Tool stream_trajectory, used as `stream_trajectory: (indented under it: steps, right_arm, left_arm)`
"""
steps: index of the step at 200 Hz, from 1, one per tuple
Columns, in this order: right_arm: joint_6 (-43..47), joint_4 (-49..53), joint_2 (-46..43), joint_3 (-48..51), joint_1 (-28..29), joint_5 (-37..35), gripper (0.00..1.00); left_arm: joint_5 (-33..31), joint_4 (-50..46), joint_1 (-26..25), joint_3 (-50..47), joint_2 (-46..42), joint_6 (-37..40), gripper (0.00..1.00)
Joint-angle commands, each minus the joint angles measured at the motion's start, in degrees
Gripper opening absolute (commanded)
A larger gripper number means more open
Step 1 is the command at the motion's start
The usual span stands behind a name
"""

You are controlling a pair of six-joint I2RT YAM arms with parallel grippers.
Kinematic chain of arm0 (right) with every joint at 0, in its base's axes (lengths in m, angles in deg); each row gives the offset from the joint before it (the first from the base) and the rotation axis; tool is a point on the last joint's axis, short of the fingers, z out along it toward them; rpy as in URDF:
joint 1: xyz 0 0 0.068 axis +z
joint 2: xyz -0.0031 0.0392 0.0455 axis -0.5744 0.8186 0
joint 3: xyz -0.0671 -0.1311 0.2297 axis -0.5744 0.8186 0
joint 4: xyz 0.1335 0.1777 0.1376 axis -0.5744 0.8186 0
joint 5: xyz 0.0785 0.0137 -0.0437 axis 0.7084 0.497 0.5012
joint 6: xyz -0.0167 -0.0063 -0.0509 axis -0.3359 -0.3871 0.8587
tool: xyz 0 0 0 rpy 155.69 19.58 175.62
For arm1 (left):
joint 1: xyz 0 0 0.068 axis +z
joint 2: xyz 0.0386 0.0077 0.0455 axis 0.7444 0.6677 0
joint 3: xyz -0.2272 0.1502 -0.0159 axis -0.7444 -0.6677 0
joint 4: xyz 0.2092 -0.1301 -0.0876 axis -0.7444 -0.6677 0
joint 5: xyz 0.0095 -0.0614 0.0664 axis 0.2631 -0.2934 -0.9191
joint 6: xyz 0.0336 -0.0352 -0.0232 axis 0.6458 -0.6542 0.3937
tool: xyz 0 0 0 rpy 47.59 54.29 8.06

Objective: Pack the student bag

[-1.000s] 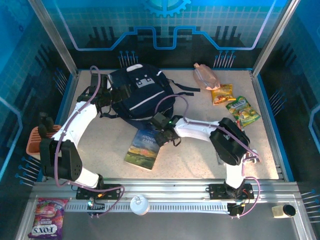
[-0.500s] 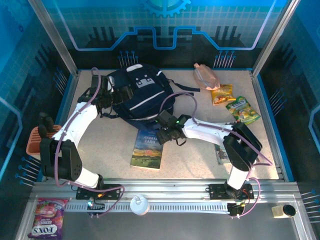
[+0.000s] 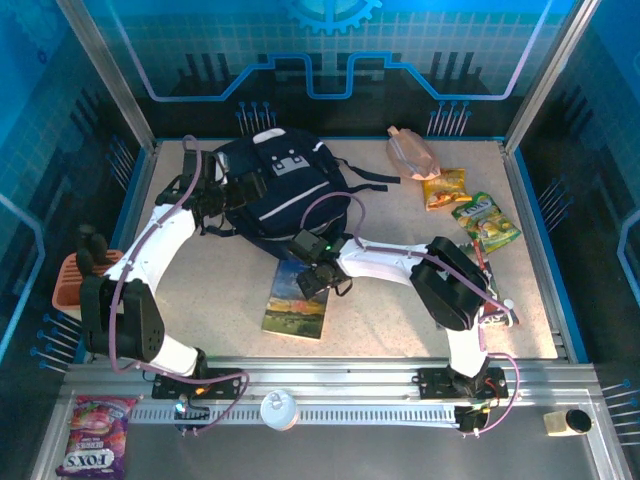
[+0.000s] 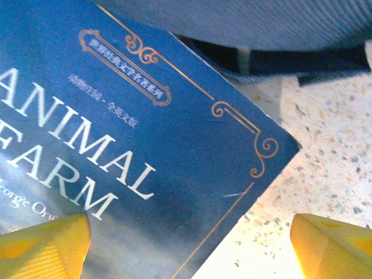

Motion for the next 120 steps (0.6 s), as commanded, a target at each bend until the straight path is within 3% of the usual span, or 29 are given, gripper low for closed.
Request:
stream_trajectory:
  steps: [1, 33, 63, 120]
  right_arm:
    - [-1.0, 4.1, -2.6, 5.5, -2.4, -3.2, 0.89]
    - [-1.8, 3.9, -7.2, 13.2, -7.7, -1.0, 0.89]
    - [-2.6, 1.9, -12.0, 19.2, -16.6, 2.8, 0.88]
    - [-4.2, 0.2, -15.2, 20.7, -29.0, 7.2, 0.8]
  left_arm:
    - [2.2, 0.2, -0.4, 0.0, 0.8, -0.5, 0.99]
    - [2.8, 0.2, -1.1, 0.3, 1.5, -1.1, 0.99]
    - [4.1, 0.2, -2.8, 1.2, 2.2, -1.9, 0.99]
    - [6.4, 1.2, -9.1, 3.2, 4.6, -4.5, 0.99]
